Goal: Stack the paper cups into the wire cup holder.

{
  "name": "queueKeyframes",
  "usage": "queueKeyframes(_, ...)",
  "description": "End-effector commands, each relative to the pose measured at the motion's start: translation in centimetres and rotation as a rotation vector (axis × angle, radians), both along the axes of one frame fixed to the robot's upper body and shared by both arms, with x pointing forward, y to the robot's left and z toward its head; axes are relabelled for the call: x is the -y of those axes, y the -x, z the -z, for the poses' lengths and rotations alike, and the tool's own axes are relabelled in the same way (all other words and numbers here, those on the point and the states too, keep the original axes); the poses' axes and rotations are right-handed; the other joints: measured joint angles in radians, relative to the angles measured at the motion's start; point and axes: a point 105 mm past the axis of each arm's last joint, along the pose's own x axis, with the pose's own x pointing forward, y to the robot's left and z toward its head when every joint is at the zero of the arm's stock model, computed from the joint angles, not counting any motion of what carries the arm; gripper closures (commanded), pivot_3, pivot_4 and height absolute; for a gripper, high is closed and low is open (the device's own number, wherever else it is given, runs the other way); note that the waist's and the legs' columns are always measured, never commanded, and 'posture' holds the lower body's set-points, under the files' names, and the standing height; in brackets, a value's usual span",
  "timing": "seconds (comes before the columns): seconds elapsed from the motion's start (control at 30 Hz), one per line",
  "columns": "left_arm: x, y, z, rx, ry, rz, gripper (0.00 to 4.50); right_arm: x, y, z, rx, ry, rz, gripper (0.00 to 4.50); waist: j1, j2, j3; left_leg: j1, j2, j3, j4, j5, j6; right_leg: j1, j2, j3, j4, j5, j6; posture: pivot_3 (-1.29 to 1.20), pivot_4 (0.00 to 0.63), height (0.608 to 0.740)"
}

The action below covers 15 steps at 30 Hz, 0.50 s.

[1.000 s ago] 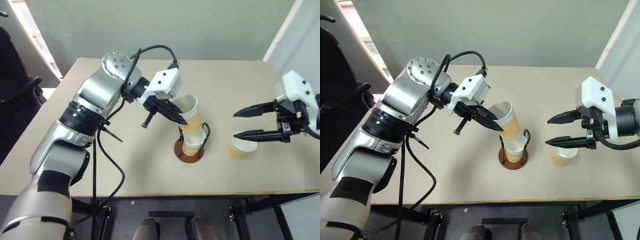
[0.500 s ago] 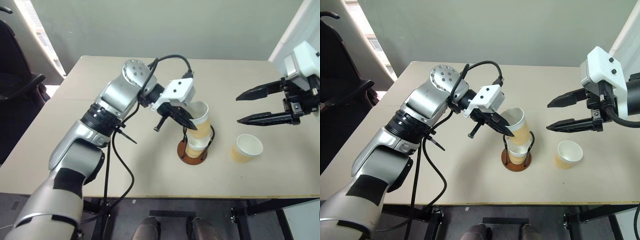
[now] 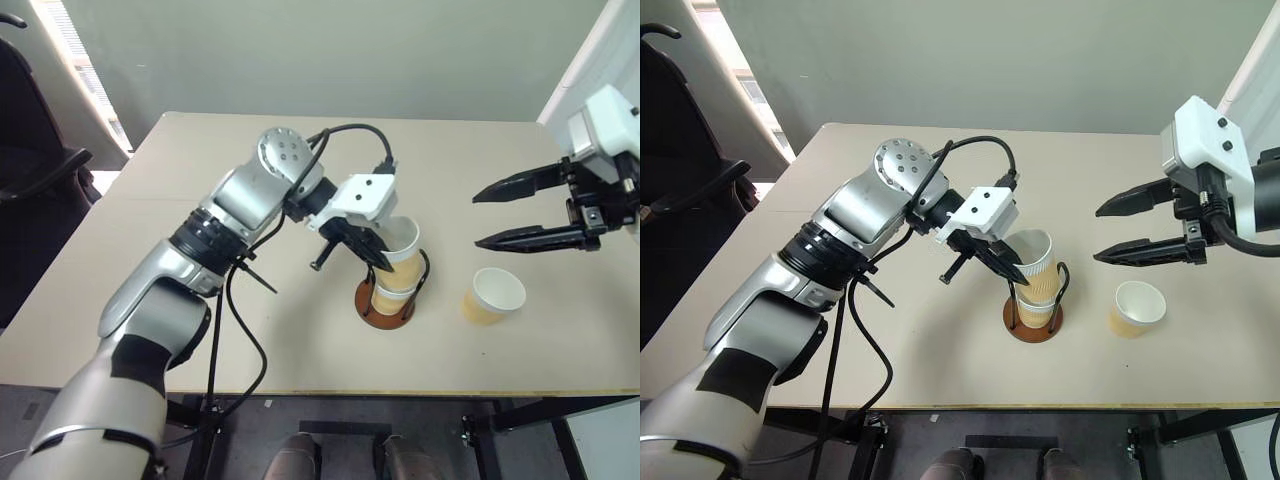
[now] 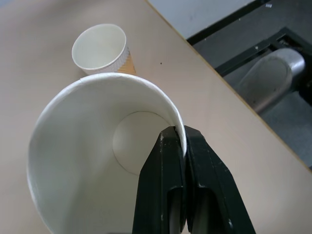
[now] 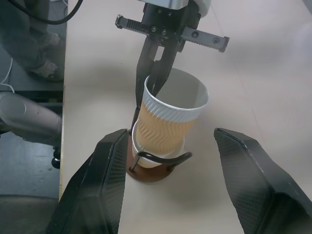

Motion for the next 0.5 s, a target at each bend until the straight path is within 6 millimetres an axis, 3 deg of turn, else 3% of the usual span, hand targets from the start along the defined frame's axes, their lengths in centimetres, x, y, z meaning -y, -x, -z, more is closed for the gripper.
queueKeyframes(0.03,-0.1,0.29,-0.55,0.033,-0.028,0.04,4.47,0.06,0.29,-0.75,0.047,0.002,0.003,1.62,0.0,0.0,0.0,0.0,0.0,0.0,0.0,0.0,0.0,0.0,0.0,0.0,0.0,0.0,0.0,0.0,0.15,0.74)
queueKeyframes(0.5,-0.13,-0.42,0.32,0.072,-0.058,0.026,4.47,0.19,0.16,-0.64,0.042,-0.002,0.007,1.62,0.0,0.0,0.0,0.0,0.0,0.0,0.0,0.0,0.0,0.0,0.0,0.0,0.0,0.0,0.0,0.0,0.15,0.74)
